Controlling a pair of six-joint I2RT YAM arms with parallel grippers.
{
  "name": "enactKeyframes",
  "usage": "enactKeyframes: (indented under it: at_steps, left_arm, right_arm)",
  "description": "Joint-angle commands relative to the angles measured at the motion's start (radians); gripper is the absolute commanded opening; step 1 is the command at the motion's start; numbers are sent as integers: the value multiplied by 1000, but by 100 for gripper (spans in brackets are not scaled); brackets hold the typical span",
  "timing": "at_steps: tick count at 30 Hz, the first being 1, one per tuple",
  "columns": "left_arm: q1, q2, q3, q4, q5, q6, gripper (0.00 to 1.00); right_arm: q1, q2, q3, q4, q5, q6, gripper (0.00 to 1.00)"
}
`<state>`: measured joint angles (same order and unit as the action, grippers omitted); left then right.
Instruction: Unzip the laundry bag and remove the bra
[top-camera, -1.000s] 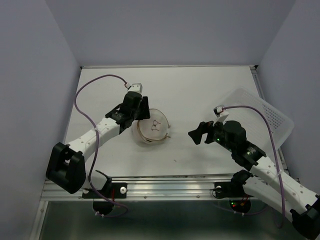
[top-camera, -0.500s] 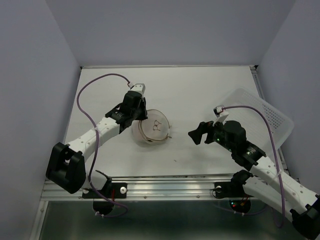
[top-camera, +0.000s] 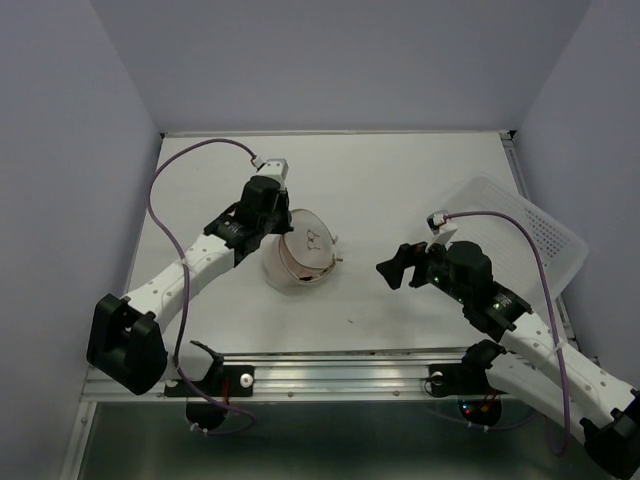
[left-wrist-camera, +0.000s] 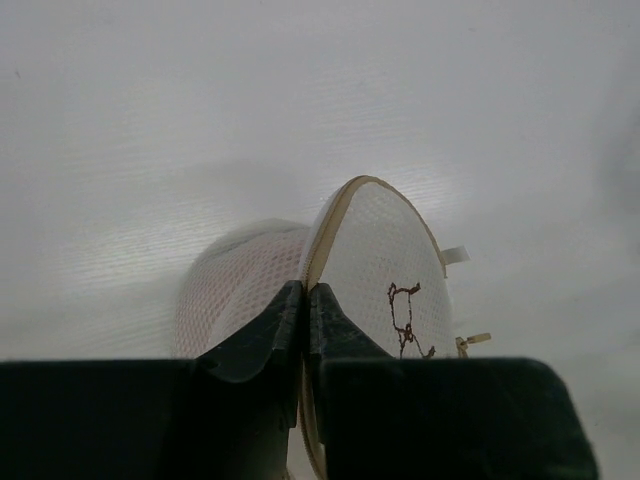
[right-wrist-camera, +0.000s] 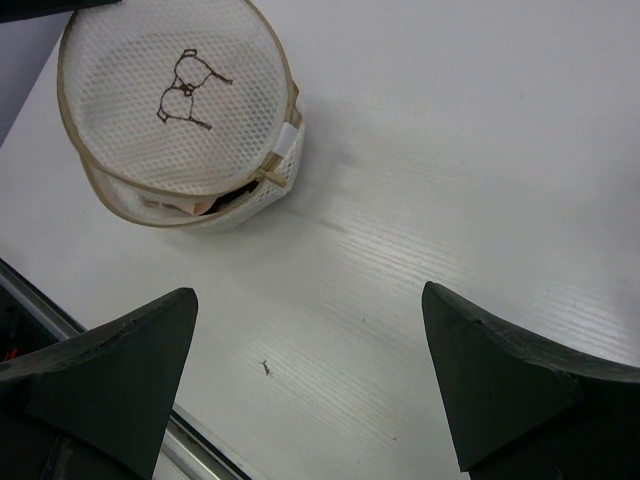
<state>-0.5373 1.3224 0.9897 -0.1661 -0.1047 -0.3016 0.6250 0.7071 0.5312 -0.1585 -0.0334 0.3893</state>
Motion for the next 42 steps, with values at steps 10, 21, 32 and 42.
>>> enactKeyframes:
  at_steps: [10,21,32,42]
  left_arm:
    - [-286,0,174,2,-110,-114,0]
    - [-552,248,337,71,-152,-234,64]
    - [-489,209,389,-18,-219,-248,98]
    - [-265,-75,115,-101,-291,-215,95]
  right_arm:
    - [2,-124,67,-45,186,32,100]
    - [2,-409,78,-157,573,80,100]
    - [2,-381,93,-147,532,74,100]
    - [2,43,128,86,5,69,95]
